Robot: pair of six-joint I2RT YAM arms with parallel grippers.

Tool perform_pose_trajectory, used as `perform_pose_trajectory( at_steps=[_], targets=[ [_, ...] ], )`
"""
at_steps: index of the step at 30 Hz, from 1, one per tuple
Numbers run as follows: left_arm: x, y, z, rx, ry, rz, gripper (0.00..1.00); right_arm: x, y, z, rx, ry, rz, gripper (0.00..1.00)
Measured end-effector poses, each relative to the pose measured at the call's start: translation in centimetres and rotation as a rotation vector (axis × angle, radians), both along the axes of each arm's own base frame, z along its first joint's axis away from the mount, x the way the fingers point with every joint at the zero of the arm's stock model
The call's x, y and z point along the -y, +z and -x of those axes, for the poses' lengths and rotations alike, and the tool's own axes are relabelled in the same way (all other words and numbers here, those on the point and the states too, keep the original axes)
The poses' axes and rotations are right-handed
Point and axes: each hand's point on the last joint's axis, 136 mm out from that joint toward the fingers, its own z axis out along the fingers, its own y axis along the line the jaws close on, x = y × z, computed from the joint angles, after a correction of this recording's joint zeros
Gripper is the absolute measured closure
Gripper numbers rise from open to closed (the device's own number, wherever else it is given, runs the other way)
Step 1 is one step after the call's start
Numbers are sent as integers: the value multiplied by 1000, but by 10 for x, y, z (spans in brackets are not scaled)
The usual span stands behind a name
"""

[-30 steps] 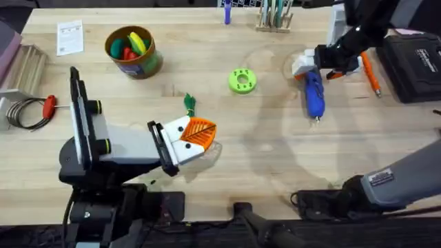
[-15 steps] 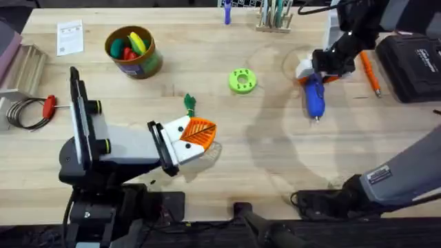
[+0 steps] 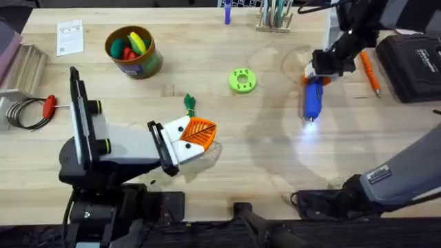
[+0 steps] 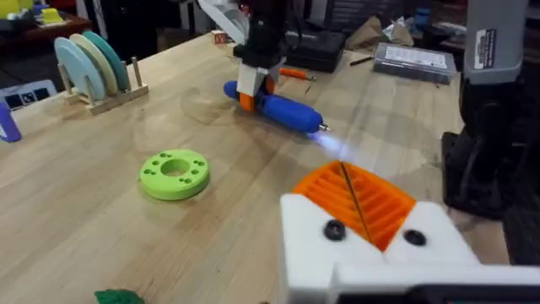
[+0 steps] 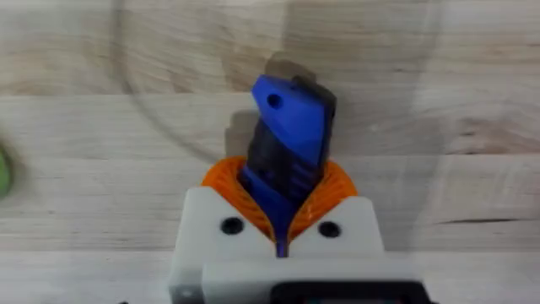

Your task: Pick up the gripper from the table and insert it into the empty holder that is missing its gripper. Then pick up a screw, insert it into the mounting hole, and use the screwdriver to tighten it. Finally, clean up the table by picking up the vegetable and placing it into the bucket.

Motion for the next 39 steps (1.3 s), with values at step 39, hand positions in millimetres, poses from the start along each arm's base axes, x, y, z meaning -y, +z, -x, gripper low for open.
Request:
perform_pose_trajectory(
  at_steps=[39],
  targets=[
    [0, 0, 0, 0, 0, 0, 995, -212, 370, 66, 1344, 382, -643, 978]
  ],
)
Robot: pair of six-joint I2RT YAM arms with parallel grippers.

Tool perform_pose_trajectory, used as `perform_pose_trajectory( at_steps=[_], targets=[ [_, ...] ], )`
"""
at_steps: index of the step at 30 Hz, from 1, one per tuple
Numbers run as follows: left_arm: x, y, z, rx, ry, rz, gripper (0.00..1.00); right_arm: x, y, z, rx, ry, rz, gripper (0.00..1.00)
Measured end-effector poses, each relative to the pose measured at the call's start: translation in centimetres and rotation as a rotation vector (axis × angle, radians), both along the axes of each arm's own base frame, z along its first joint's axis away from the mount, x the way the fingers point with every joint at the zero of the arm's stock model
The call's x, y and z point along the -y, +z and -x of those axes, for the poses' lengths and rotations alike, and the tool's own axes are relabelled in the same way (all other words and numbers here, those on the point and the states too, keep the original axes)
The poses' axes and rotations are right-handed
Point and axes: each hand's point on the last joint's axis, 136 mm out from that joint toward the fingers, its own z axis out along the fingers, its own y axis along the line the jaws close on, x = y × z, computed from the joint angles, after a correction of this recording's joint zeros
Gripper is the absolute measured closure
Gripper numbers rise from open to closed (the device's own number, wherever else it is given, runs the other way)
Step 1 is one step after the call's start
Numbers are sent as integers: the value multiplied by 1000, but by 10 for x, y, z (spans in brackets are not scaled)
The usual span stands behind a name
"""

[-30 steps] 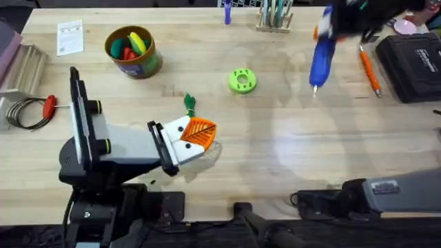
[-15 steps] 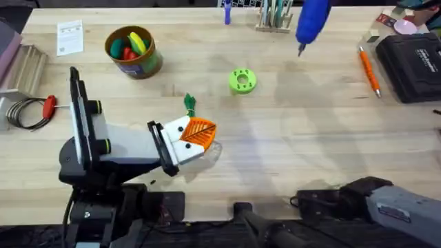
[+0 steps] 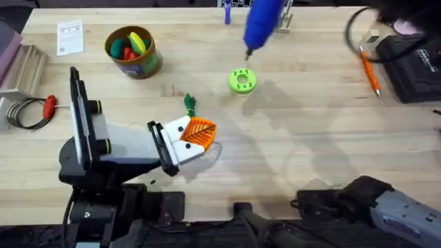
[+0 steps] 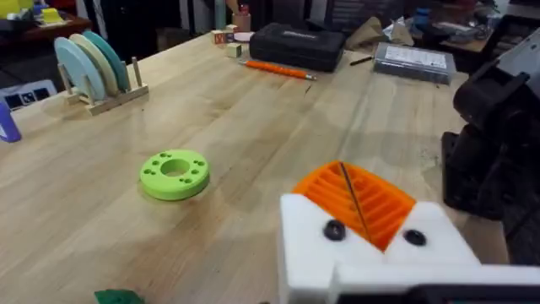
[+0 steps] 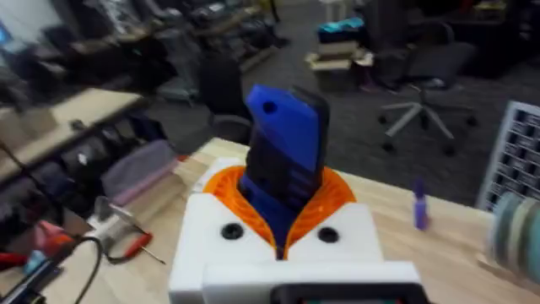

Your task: Pick up the gripper from the table and insert it into the empty holder that is missing its gripper. Then pick up a screw, insert it into the mounting hole, and use the screwdriver to tighten it. Finally, clean up the table by picking up the vegetable and placing it into the bucket.

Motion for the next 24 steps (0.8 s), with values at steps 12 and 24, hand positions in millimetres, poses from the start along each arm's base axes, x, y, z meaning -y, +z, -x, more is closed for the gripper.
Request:
perform_pose_trajectory(
  at_steps=[12, 24],
  targets=[
    [0, 0, 0, 0, 0, 0, 995, -59, -8, 26, 195, 422, -189, 978],
    [0, 0, 0, 0, 0, 0, 995, -111, -26, 69, 346, 854, -233, 978]
  ],
)
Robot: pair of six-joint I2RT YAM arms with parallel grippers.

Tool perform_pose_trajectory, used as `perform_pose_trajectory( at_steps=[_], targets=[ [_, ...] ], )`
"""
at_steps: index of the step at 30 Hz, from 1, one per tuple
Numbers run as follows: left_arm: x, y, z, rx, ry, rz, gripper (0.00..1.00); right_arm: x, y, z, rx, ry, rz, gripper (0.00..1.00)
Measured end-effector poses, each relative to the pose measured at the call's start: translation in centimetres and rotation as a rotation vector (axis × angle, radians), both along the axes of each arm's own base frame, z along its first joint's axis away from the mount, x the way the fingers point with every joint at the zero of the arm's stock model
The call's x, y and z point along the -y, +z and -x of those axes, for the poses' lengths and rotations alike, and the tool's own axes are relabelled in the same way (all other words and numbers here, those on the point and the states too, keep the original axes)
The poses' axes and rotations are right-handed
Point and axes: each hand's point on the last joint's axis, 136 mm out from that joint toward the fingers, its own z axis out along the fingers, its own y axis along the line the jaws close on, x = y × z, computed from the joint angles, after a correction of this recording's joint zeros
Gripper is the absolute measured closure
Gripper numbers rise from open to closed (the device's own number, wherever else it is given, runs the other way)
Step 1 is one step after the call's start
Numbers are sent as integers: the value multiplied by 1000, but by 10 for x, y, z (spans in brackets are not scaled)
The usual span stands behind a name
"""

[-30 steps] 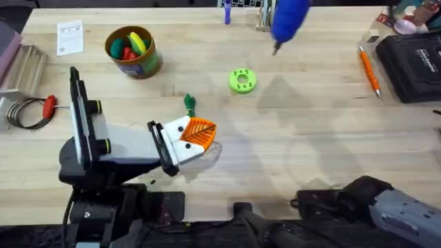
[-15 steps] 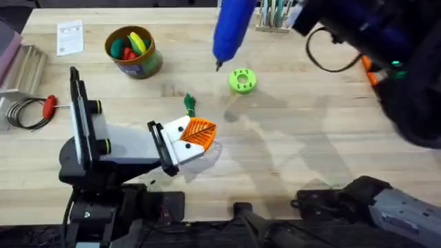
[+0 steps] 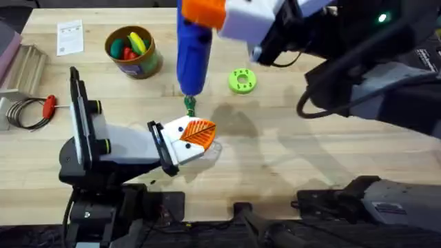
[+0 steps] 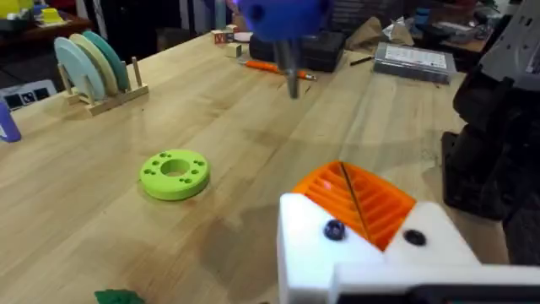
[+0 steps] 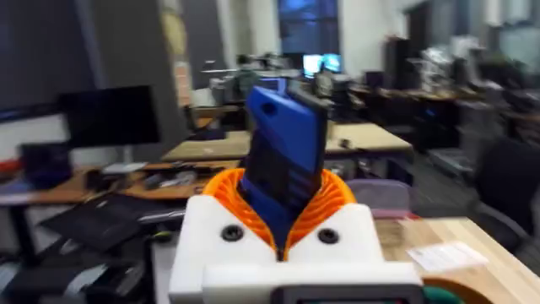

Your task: Pick up the gripper from the table and insert it into the empty holder that is missing its gripper. Then pick up a screw, insert it into the mounting hole, and use the screwdriver to tighten it. Finally, clean up the table by picking up the vegetable and placing it into the bucket.

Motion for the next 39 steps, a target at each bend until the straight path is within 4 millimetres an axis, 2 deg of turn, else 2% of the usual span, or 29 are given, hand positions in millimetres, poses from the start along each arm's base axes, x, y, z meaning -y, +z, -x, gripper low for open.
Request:
perform_pose_trajectory(
  at_steps=[7, 15, 22, 39],
  targets=[
    [0, 0, 0, 0, 0, 0, 995, -8, -2, 40, 110, 157, 19, 978],
    [0, 0, 0, 0, 0, 0, 995, -22, -9, 66, 176, 237, 33, 978],
    [0, 0, 0, 0, 0, 0, 995, -28, -19, 64, 192, 238, 45, 978],
    [0, 0, 0, 0, 0, 0, 995, -36, -25, 72, 260, 237, 51, 978]
  ],
)
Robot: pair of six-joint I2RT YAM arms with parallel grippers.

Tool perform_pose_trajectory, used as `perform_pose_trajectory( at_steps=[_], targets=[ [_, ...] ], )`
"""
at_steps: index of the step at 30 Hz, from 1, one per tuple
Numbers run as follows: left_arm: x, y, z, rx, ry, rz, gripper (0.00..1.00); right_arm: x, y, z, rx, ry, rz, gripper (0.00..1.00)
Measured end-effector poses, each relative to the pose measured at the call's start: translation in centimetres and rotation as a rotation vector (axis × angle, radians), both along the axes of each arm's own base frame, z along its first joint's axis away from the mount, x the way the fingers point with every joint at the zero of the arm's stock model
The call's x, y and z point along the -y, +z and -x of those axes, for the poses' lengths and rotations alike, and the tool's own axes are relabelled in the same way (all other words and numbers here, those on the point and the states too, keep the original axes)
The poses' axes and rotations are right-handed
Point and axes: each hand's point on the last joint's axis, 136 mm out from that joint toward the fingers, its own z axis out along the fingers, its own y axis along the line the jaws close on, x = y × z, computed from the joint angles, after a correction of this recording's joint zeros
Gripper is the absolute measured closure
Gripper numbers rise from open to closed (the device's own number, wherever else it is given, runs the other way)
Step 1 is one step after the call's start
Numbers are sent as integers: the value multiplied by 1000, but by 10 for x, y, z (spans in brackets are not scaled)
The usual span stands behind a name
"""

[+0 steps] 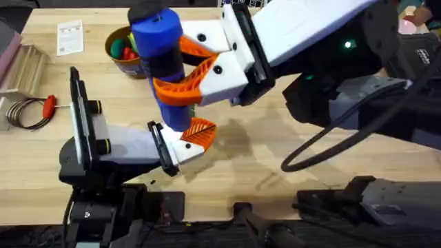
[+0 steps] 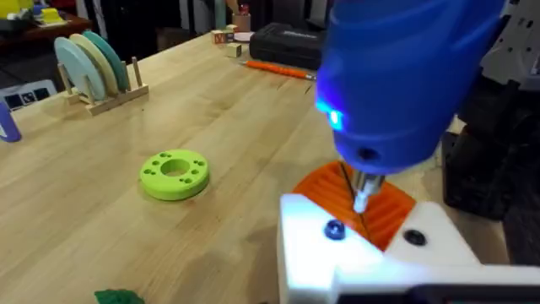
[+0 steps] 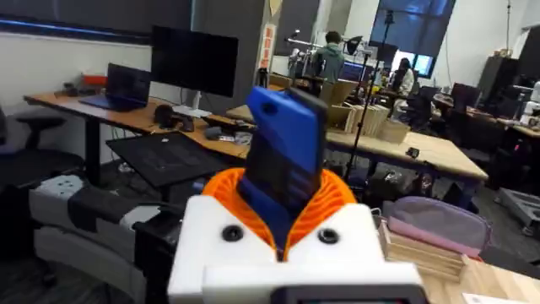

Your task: Pick up the gripper from the table and insert it into the empty holder that is missing its gripper. Then pick up a screw, insert it into the mounting hole, and use the screwdriver to tighten it. Finally, clean up the table by picking up the vegetable and placing it into the bucket.

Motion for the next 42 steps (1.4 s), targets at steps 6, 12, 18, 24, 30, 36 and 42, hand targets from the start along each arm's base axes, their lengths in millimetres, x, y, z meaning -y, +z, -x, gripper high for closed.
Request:
perform_pose_trajectory(
  at_steps=[6, 12, 18, 24, 30, 36, 42],
  targets=[
    [0, 0, 0, 0, 0, 0, 995, -1, 0, -2, 10, -11, -8, 978],
    [0, 0, 0, 0, 0, 0, 995, -6, -10, -9, -15, -19, 10, 978],
    [0, 0, 0, 0, 0, 0, 995, -6, -10, -8, -16, -17, 10, 978],
    [0, 0, 0, 0, 0, 0, 995, -7, -11, -8, -22, -17, 15, 978],
    [0, 0, 0, 0, 0, 0, 995, -8, -13, -10, -34, -21, 26, 978],
    [0, 0, 0, 0, 0, 0, 995, -8, -13, -10, -35, -21, 27, 978],
    [0, 0, 0, 0, 0, 0, 995, -8, -13, -10, -36, -21, 27, 978]
  ],
)
